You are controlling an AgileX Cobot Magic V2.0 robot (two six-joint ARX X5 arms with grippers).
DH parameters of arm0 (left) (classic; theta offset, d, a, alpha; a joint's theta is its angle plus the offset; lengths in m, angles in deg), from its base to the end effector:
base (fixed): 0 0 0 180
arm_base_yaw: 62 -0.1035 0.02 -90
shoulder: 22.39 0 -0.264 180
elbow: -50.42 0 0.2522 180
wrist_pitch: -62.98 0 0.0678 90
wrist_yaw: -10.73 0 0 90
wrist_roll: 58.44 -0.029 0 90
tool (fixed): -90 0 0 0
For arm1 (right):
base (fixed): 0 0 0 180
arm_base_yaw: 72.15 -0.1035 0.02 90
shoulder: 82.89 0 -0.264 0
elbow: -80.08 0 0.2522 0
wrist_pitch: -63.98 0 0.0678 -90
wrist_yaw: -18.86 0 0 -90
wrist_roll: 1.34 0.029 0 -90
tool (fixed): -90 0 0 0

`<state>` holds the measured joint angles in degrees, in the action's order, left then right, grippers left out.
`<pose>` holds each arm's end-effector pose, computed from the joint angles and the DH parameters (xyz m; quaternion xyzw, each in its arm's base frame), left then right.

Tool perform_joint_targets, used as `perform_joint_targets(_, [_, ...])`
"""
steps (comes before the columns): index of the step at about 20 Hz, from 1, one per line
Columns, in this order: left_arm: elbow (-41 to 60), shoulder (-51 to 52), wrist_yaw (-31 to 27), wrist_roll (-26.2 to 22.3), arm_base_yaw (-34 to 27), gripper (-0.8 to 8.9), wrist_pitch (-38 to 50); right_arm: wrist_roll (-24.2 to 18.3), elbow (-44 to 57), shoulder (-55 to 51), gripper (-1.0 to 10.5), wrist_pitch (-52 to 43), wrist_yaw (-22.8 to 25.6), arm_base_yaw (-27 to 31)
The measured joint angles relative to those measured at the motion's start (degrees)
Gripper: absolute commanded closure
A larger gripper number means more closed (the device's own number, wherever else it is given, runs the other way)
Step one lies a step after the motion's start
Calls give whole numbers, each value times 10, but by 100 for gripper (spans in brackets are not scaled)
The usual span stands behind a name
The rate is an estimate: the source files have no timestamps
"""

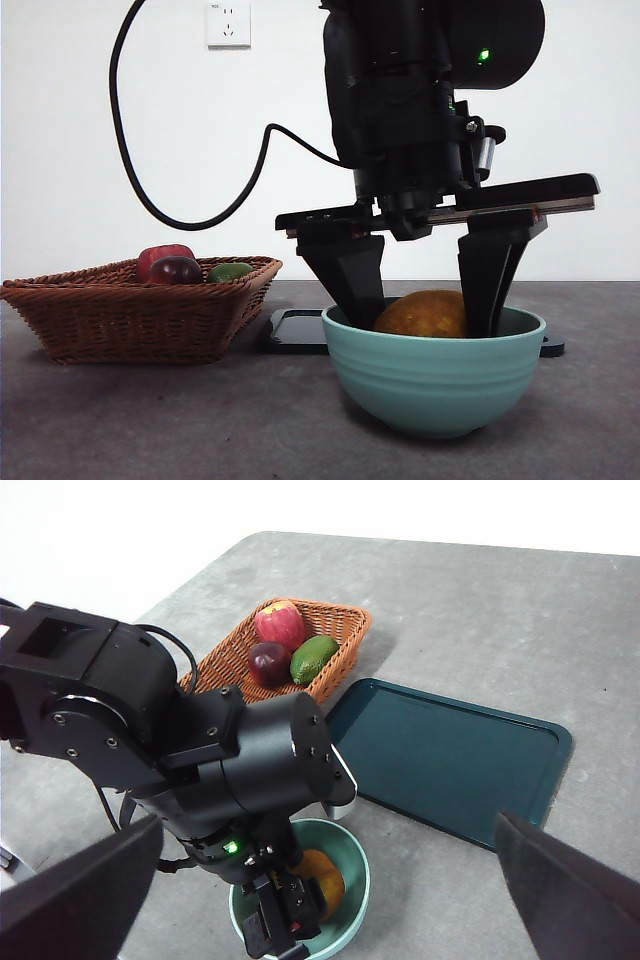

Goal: Pick up the wifruite, put it on the bowl, pick up the plate, put it on desk

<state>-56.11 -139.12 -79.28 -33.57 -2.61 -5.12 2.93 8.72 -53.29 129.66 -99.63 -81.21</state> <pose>0.2070 -0.3499 0.1998 0.1604 0.6183 -0.2570 0.7252 0.0609 0.0237 0.3640 0.0695 0.2158 0.3070 0.9243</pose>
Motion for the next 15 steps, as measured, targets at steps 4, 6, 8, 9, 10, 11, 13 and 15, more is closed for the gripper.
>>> perform_joint_targets(4, [0, 0, 0, -1, 0, 595, -1, 0, 0, 0, 346, 0, 0, 0])
perform_joint_targets(6, [0, 0, 0, -1, 0, 595, -1, 0, 0, 0, 345, 0, 0, 0])
perform_joint_targets(8, [0, -2, 0, -1, 0, 595, -3, 0, 0, 0, 346, 0, 0, 0])
perform_joint_targets(9, [0, -4, 0, -1, 0, 595, -5, 0, 0, 0, 345, 0, 0, 0])
perform_joint_targets(10, [0, -7, 0, -1, 0, 594, -8, 0, 0, 0, 346, 0, 0, 0])
perform_joint_targets(11, [0, -9, 0, -2, 0, 594, -9, 0, 0, 0, 346, 0, 0, 0])
perform_joint_targets(13, [0, -9, 0, -4, 0, 592, -8, 0, 0, 0, 346, 0, 0, 0])
perform_joint_targets(15, [0, -9, 0, -5, 0, 542, -10, 0, 0, 0, 345, 0, 0, 0])
